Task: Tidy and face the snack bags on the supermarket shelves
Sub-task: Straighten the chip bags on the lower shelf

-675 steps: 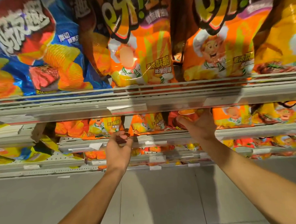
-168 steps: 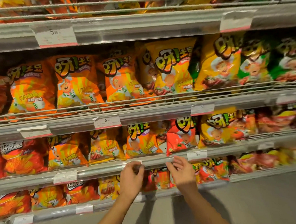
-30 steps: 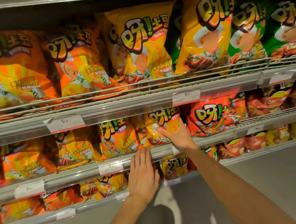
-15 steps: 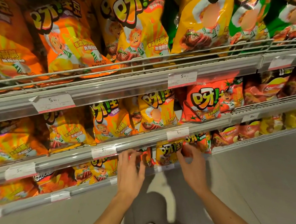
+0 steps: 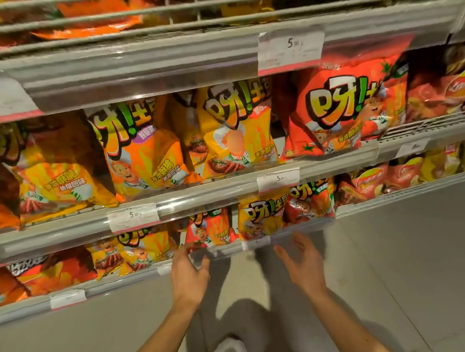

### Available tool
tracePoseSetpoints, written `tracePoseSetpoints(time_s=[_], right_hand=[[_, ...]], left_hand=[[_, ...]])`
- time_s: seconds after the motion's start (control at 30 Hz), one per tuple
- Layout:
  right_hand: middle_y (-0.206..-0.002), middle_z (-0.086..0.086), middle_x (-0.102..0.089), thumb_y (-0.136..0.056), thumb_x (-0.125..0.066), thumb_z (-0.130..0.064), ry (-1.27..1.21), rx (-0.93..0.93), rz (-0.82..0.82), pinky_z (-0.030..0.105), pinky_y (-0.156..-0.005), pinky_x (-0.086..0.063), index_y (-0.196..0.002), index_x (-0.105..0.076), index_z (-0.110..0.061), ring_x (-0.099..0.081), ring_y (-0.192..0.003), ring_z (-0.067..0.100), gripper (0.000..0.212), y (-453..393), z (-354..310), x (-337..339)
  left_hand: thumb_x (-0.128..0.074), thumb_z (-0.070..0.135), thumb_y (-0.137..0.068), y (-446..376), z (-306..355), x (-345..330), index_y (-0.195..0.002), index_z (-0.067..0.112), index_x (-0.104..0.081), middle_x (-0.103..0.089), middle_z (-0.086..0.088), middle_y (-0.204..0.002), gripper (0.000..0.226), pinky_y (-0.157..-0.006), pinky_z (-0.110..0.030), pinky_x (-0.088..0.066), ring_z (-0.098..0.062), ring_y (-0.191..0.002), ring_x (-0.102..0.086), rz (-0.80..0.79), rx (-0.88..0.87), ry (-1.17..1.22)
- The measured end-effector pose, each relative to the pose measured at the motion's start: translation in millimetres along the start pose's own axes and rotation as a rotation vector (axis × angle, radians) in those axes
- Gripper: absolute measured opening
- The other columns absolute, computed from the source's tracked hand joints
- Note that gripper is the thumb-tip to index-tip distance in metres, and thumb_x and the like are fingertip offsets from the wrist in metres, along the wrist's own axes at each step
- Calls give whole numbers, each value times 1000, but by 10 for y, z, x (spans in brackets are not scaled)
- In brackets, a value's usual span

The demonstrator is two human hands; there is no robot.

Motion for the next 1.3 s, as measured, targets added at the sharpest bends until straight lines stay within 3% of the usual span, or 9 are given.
tracePoseSetpoints(time_s=[0.2, 0.27, 0.33, 0.4, 0.5, 0.67, 0.83, 1.17, 1.3], right_hand=[[-124, -29, -57, -76, -84, -37, -140, 166, -65, -3, -91, -37, -132, -48, -36, -54, -113, -15, 67, -448, -52, -280], [-133, -23, -56, -71, -86, -42, -214, 196, -104, -5, -90, -36, -142, -38, -36, -48, -116, -23, 86, -608, -52, -377], [-135, -25, -54, -65, -92, -49, -241, 200, -132, -4, -89, -39, -137, -32, -57, -48, -117, -24, 94, -742, -22, -472], [-130, -33, -55, -57, -96, -50, -281, 184, -160, -1, -88, -43, -127, -31, -69, -50, -117, -22, 97, -863, 30, -583], [-119, -33, -63, -48, -98, -40, -328, 178, -184, 8, -91, -48, -126, -39, -55, -58, -115, -15, 99, -1034, 139, -707], [-113, -28, -69, -35, -94, -64, -294, 147, -144, 20, -93, -53, -120, -50, -49, -63, -107, -10, 97, -1062, 210, -729], [-126, -7, -61, -41, -84, -77, -99, 197, -46, 54, -108, -43, -131, -52, -34, -53, -125, 22, 104, -983, -9, -688], [-132, -4, -63, -45, -85, -79, -254, 150, 63, 53, -108, -46, -135, -51, -34, -56, -127, 24, 105, -714, 85, -509], [-124, -12, -69, -51, -93, -61, -320, 85, 69, 48, -107, -50, -131, -54, -36, -64, -118, 13, 93, -540, 177, -312]], left_hand=[[-84, 21, -79, -531, -187, -256, -136, 6, -45, -53, 3, -124, 71, -101, -33, -47, -17, -111, -57, -15, -33, 50], [-87, 29, -74, -677, -222, -314, -123, 13, -49, -57, 7, -113, 64, -88, -25, -51, -9, -99, -59, -9, -67, 66], [-89, 33, -69, -794, -243, -373, -98, 20, -55, -63, 13, -93, 47, -70, -14, -48, -4, -82, -63, -29, -111, 89], [-89, 35, -66, -906, -290, -464, -80, 18, -65, -71, 6, -72, 32, -62, -18, -53, -8, -69, -69, -83, -125, 138], [-86, 40, -62, -1039, -380, -582, -60, 18, -62, -66, 7, -53, 33, -50, -17, -48, -6, -50, -63, -142, -90, 159], [-88, 47, -52, -1155, -462, -644, -71, 16, -68, -64, 11, -54, 42, -52, -13, -47, 2, -50, -55, -157, -17, 226], [-91, 44, -53, -1125, -415, -574, -90, 16, -76, -78, -3, -81, 48, -80, -49, -61, -21, -80, -75, -130, 36, 274], [-94, 47, -50, -939, -377, -434, -110, 6, -62, -72, -4, -104, 79, -92, -42, -56, -20, -100, -68, -34, 14, 248], [-91, 49, -46, -756, -175, -380, -110, 21, -51, -65, 10, -100, 81, -85, -29, -50, -14, -99, -63, 18, -28, 248]])
Point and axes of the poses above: each hand's wrist, its own y-axis away from the middle knuckle, its own x-axis out of the back of the hand, z = x × y, the point moved 4 cm from there along -y, towards the middle knuckle
